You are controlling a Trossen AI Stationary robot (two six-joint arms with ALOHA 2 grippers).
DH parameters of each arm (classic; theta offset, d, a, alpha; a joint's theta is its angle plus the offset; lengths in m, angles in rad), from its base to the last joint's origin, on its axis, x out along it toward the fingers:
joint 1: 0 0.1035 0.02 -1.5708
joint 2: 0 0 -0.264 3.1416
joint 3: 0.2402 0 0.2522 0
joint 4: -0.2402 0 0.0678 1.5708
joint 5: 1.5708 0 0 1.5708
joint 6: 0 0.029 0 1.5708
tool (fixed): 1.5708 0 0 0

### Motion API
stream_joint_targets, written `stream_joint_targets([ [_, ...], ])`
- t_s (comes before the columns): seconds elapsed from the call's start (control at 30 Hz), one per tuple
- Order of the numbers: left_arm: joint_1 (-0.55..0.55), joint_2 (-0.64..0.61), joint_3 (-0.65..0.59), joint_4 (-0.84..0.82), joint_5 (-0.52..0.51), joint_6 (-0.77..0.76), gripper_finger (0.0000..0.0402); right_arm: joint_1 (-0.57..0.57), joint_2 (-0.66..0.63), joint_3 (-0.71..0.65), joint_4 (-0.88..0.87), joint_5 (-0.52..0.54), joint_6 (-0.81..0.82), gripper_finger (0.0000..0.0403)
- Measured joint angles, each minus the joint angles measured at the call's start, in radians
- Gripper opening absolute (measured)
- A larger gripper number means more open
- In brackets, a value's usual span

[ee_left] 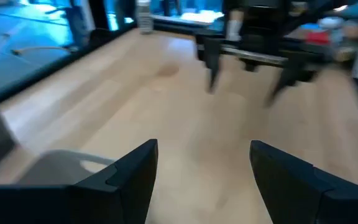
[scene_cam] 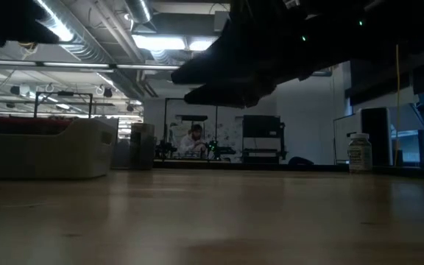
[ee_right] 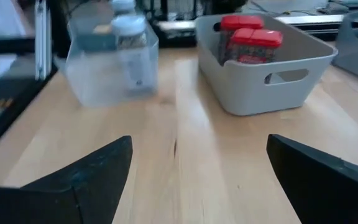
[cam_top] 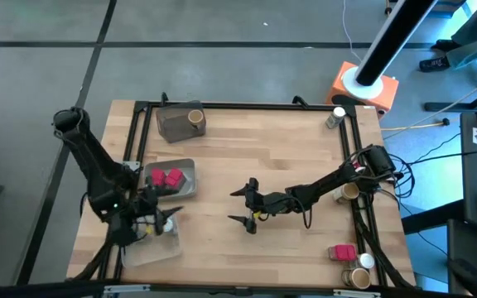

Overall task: Sort spices by type
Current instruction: Put the top white seasoning can into the bottom left transparent bin

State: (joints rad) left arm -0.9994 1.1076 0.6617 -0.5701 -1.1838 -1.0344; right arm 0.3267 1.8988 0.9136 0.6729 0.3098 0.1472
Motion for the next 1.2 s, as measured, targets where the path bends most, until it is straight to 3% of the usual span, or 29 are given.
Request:
stream_joint_targets([
  [0.13,0.141,0.0,0.0,0.077,0.102,0.186,0.0239,-0.012,-0.049,-0.001,-0.08,0.008,-0.086,0.0369],
  [0.4,0.412,0.0,0.0,0.236,0.421,0.58,0.0239,-0.134,-0.263,0.0,-0.443,0.125,-0.179,0.0369],
  [0.6,0.531,0.0,0.0,0.248,0.45,0.737,0.0239,-0.281,-0.396,0.0,-0.698,0.207,-0.196,0.0369],
  [0.77,0.617,0.0,0.0,0.256,0.453,0.839,0.0239,-0.399,-0.476,0.0,-0.856,0.344,-0.225,0.0369],
  [0.93,0.731,0.0,0.0,0.295,0.62,0.997,0.0239,-0.519,-0.543,0.0,-0.986,0.468,-0.226,0.0369],
  [1.07,0.823,0.0,0.0,0.316,0.656,1.103,0.0239,-0.638,-0.58,0.0,-1.046,0.454,-0.217,0.0369],
  [1.2,0.899,0.0,0.0,0.322,0.697,1.173,0.0239,-0.77,-0.594,0.038,-1.142,0.371,-0.201,0.0369],
])
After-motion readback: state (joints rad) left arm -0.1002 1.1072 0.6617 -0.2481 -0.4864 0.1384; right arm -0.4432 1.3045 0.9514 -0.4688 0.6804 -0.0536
